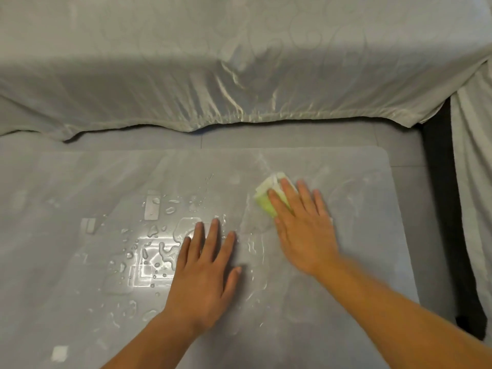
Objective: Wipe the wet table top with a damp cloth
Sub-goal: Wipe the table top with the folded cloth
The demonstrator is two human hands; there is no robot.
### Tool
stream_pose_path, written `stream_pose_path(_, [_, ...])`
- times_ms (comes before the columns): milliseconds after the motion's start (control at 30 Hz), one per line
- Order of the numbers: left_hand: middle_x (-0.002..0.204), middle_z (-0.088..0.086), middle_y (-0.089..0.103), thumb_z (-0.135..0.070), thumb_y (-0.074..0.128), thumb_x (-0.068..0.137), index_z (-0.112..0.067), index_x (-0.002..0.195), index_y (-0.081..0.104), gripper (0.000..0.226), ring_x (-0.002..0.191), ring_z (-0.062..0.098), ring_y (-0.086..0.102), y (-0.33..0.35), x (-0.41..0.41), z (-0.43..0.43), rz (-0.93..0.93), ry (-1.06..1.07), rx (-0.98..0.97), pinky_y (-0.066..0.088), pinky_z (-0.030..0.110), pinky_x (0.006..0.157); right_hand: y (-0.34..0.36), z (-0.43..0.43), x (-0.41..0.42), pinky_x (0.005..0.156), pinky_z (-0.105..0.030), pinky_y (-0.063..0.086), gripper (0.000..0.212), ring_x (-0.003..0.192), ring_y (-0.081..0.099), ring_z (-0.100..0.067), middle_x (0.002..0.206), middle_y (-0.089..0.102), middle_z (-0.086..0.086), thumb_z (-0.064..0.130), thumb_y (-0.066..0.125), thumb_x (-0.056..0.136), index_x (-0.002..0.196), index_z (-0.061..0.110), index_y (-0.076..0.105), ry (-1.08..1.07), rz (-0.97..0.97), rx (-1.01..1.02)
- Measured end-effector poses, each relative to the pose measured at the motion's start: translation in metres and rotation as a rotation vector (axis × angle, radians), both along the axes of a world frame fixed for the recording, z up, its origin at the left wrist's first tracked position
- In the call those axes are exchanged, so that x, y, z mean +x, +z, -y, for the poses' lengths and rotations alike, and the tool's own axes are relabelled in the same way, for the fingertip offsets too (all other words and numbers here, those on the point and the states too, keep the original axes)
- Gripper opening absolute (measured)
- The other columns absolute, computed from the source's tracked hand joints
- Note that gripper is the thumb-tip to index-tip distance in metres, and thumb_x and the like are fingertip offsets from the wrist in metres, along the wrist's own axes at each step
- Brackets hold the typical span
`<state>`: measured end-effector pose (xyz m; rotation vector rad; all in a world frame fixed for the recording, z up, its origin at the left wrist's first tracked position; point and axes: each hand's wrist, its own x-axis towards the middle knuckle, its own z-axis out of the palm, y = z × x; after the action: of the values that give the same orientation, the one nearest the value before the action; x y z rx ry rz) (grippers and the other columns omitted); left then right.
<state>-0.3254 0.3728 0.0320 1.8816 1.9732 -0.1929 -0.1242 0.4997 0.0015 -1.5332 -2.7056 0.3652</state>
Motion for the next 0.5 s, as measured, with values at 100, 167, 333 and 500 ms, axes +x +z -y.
stream_pose_path(100, [0.165,0.000,-0.006,-0.059,0.017,0.100,-0.033,0.156,0.014,0.062,0.150,0.027,-0.017,-0.003,0.000,0.002,0.010,0.006,0.030,-0.004,0.045,0.119,-0.003,-0.068,-0.044,0.123,-0.054,0.008,0.055,0.152,0.011,-0.036,0.168,0.009,-0.004,0.036,0.024,0.103,0.157,0.025,0.020,-0.157,-0.018,-0.021])
stream_pose_path(167, [0.164,-0.002,-0.009,-0.060,0.016,0.100,-0.035,0.156,0.012,0.062,0.149,0.024,-0.020,-0.001,-0.001,0.002,0.029,0.013,0.042,-0.006,0.044,0.119,-0.005,-0.059,-0.057,0.123,-0.054,0.010,0.056,0.153,0.010,-0.037,0.168,0.007,-0.005,0.033,0.029,0.104,0.158,0.023,0.018,-0.150,-0.001,0.009])
stream_pose_path(333, [0.165,-0.002,-0.003,-0.060,0.009,0.098,-0.031,0.155,0.021,0.065,0.150,0.017,-0.016,0.007,-0.007,0.005,0.132,0.040,0.063,-0.003,0.041,0.122,0.005,0.026,-0.006,0.124,-0.052,0.012,0.058,0.154,0.009,-0.033,0.169,0.005,-0.001,0.034,0.031,0.103,0.159,0.027,0.015,0.382,0.093,-0.008])
stream_pose_path(500, [0.163,0.005,0.018,-0.053,0.018,0.100,-0.024,0.145,0.040,0.058,0.152,0.019,-0.003,0.010,-0.015,0.036,0.146,0.094,0.091,0.003,0.043,0.122,0.002,-0.037,-0.031,0.122,-0.054,0.010,0.056,0.152,0.012,-0.036,0.168,0.009,-0.002,0.034,0.022,0.103,0.158,0.027,0.016,-0.104,0.049,0.000])
